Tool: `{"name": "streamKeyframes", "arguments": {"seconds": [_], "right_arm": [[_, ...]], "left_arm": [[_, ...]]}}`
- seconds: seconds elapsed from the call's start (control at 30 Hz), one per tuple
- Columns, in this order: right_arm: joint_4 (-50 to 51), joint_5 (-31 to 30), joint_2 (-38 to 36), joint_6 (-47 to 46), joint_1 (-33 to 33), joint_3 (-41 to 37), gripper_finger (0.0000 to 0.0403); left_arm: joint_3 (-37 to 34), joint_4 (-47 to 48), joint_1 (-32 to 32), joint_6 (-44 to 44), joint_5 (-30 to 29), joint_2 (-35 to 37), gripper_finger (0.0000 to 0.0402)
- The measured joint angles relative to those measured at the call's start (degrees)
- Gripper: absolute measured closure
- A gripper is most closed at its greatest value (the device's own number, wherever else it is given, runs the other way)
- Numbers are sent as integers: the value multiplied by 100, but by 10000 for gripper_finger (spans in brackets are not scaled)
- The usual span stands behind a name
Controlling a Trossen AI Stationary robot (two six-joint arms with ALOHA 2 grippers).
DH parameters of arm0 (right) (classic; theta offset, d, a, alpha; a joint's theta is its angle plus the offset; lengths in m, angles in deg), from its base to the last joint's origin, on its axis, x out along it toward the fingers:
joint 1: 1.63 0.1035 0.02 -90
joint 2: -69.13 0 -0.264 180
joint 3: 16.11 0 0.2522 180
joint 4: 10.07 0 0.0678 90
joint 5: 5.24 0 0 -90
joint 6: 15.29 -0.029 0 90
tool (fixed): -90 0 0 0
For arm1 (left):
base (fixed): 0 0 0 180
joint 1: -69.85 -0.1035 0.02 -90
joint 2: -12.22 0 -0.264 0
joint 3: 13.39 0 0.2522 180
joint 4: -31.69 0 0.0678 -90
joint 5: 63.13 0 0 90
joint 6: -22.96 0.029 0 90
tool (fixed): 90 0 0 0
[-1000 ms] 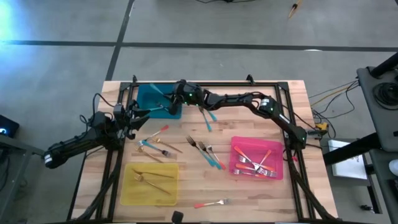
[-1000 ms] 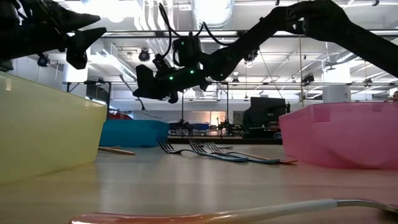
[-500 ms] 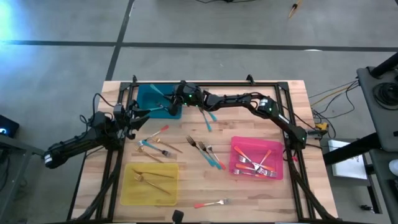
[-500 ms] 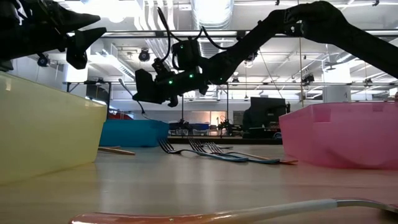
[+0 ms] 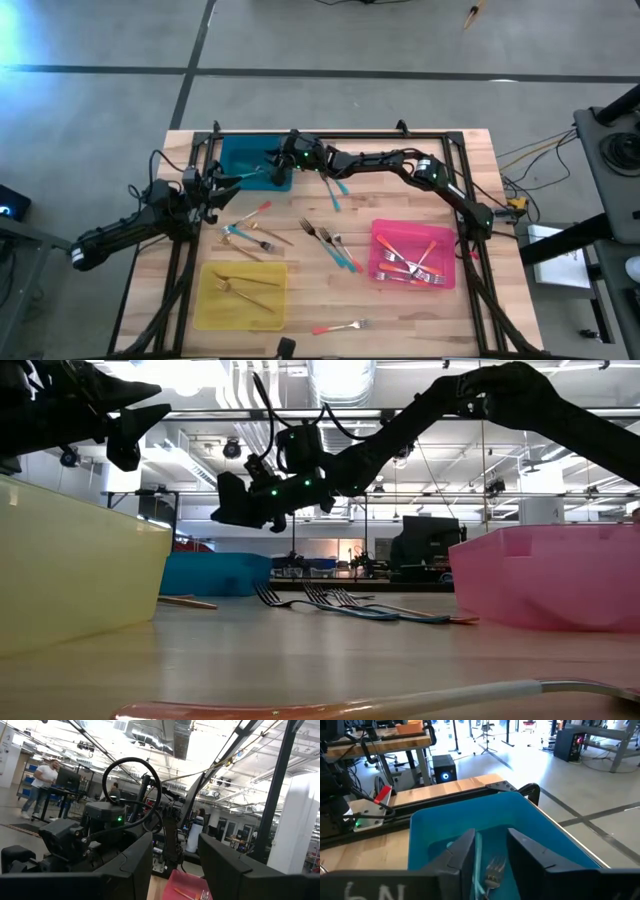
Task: Sort silverware by color (type)
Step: Put the blue fork into the blue bin
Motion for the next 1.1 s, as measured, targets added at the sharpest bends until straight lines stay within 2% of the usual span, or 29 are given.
{"name": "streamKeyframes", "arguments": {"seconds": [0.13, 0.2, 0.3, 0.47, 0.6, 0.67, 0.97, 1.1], "right_arm": [[261, -136, -217, 25, -50, -11, 288], [896, -173, -524, -85, -132, -9, 288], [2536, -217, -1041, -437, -347, 9, 294], [5881, -217, -1590, -1163, -725, -3, 305], [7324, -211, -1708, -1670, -877, -7, 312], [7527, -233, -1655, -1707, -887, -13, 316], [7280, -256, -887, -1802, -811, -13, 320], [7237, -293, -825, -1800, -826, -7, 319]], "left_arm": [[0, 0, 0, 2, 0, 2, 260], [1, 0, 0, 2, 0, 0, 260], [1, 0, 0, 0, -1, 2, 260], [0, 1, 0, 2, -1, 0, 260], [0, 0, 0, 2, 0, 0, 260], [0, 0, 0, 0, 0, 2, 260], [0, 0, 0, 2, 0, 2, 260], [0, 0, 0, 1, 0, 1, 260]]}}
